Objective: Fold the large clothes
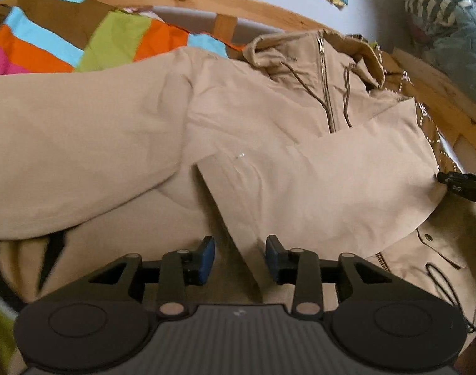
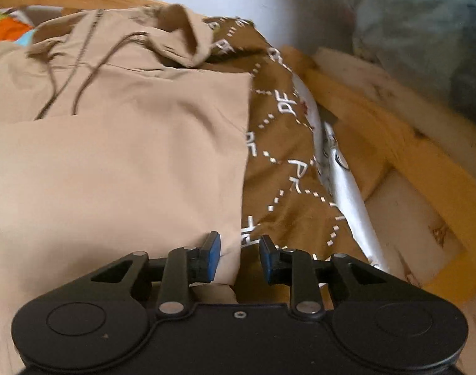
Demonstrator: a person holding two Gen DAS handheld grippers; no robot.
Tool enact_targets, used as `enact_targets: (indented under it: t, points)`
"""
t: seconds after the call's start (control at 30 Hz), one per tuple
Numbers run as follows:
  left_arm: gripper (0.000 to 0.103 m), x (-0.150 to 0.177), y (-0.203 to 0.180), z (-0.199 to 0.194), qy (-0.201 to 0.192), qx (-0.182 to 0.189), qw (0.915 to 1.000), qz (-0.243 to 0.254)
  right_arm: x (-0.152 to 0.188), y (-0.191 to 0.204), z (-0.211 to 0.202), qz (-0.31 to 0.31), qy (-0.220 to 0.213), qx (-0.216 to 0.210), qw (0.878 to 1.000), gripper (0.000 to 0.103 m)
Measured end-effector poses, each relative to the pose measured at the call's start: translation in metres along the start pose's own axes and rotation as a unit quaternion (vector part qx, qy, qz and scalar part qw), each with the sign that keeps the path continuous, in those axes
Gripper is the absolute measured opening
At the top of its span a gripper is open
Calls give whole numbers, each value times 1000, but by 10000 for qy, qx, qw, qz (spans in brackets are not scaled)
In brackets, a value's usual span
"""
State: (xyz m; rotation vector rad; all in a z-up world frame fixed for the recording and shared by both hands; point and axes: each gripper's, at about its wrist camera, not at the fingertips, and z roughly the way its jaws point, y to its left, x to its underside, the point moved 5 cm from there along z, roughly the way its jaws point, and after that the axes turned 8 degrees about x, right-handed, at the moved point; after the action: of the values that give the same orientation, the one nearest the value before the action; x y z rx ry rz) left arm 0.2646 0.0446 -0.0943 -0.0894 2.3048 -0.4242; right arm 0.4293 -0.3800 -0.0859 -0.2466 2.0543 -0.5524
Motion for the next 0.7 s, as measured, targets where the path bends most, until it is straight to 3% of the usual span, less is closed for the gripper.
enact_targets:
  t: [0.13, 0.27, 0.37, 0.5, 0.7]
  points:
    - [69, -2, 2, -41, -295, -133, 9994, 78, -2, -7, -30, 487, -90, -95, 9987, 31]
    - [85, 3, 11, -89, -673, -615, 9958, 125, 3, 8, -90, 875, -397, -515, 9940, 55]
    - [88, 13, 31, -130, -1005, -1198, 9876, -160, 11, 24, -136, 1370, -438, -987, 9847, 68]
    - [91, 31, 63, -186, -1628, -1479, 9736, -609, 21, 42, -192, 2045, -372, -1495, 9667, 79]
    - [92, 45, 114, -208, -1827, -2067, 9494, -1503, 17, 74, -244, 1739, -786, -2195, 9568, 90]
